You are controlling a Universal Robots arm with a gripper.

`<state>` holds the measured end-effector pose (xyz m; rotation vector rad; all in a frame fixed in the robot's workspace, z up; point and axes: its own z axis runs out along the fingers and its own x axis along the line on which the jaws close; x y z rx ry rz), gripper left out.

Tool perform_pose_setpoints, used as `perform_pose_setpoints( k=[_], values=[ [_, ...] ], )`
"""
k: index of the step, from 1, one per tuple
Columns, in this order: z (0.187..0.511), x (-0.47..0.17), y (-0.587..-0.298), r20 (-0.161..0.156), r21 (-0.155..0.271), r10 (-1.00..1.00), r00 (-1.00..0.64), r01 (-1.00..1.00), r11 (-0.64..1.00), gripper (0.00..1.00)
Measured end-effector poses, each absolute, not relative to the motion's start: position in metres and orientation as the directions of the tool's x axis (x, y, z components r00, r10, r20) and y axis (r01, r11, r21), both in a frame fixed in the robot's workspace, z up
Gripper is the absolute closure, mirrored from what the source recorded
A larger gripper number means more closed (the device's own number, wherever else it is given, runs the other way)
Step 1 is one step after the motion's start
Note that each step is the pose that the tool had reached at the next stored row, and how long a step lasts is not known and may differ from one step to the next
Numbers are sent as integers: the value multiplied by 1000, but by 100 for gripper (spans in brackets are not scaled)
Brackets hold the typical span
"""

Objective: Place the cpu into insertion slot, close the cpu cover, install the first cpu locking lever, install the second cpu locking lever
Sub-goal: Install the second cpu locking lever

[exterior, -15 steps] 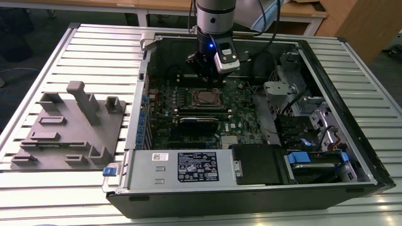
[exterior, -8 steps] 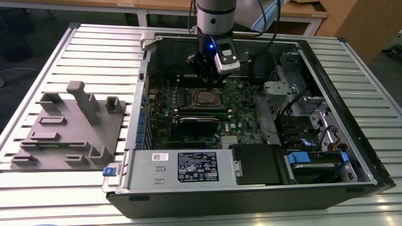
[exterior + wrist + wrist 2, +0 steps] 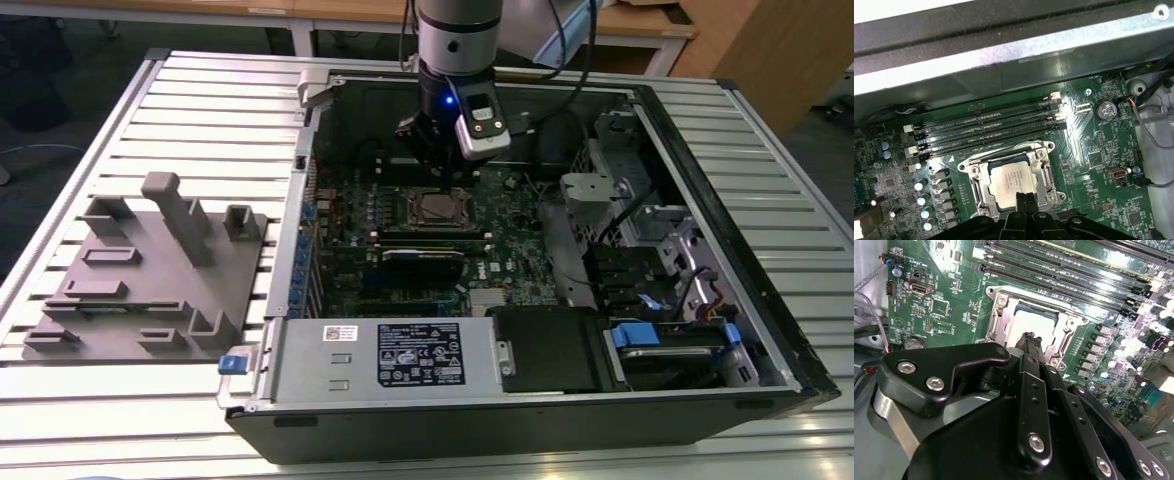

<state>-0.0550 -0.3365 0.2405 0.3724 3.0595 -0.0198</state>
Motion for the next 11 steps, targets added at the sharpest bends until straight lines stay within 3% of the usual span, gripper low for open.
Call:
perform_pose_setpoints(
  k=[11],
  values=[
    [241, -55, -342, -61, -6, 239, -969, 240, 971, 90]
  ],
)
